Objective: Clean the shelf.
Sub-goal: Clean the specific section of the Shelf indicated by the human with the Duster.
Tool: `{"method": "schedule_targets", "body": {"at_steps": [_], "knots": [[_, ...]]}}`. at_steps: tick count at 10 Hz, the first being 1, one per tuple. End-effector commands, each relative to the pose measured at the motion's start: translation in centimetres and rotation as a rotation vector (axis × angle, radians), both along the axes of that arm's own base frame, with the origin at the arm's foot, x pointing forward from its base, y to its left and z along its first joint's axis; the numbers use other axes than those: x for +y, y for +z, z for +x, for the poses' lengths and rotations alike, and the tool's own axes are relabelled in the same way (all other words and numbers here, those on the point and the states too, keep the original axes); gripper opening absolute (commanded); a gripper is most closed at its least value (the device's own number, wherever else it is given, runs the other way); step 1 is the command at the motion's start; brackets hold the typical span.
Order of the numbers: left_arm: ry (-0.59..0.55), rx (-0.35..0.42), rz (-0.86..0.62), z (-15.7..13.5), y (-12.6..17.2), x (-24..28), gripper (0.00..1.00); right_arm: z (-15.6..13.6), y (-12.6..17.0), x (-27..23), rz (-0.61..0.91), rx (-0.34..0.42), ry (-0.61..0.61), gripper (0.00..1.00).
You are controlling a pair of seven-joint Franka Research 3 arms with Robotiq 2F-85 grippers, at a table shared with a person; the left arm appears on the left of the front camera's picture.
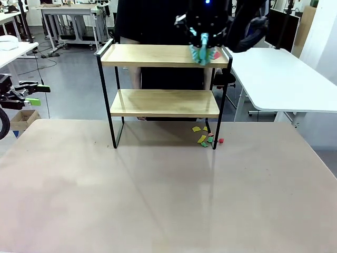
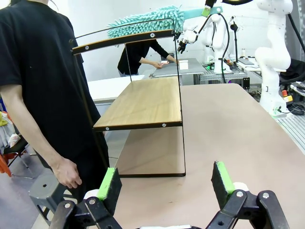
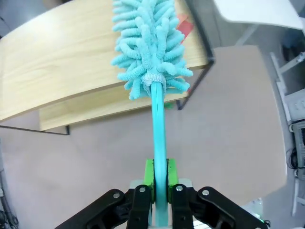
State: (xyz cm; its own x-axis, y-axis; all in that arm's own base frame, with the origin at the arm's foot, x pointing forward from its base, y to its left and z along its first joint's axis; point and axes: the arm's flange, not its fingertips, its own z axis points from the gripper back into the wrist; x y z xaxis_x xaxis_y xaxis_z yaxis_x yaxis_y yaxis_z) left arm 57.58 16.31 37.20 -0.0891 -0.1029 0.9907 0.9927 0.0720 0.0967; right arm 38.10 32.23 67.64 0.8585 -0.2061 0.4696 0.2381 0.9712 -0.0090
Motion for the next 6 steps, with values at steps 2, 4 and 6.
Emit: {"method": "schedule_targets", "body": {"at_steps": [2,4,6], "knots": [[-0.009,-0.009,0.008,-0.3,0.3,-0.1,1.00,-1.2,0.2,-4.9,-0.109,0.040,-0.006,0.14],[-0.009,-0.009,0.008,-0.3,0.3,-0.1,1.00,-2.2,1.5,-5.7,-0.148,-0.037,-0.024,0.14],[-0.009,-0.009,0.008,-0.3,0.3,-0.1,1.00,-1.3,1.4,-4.6,-0.108,0.008,-0.019,0.14]]}}
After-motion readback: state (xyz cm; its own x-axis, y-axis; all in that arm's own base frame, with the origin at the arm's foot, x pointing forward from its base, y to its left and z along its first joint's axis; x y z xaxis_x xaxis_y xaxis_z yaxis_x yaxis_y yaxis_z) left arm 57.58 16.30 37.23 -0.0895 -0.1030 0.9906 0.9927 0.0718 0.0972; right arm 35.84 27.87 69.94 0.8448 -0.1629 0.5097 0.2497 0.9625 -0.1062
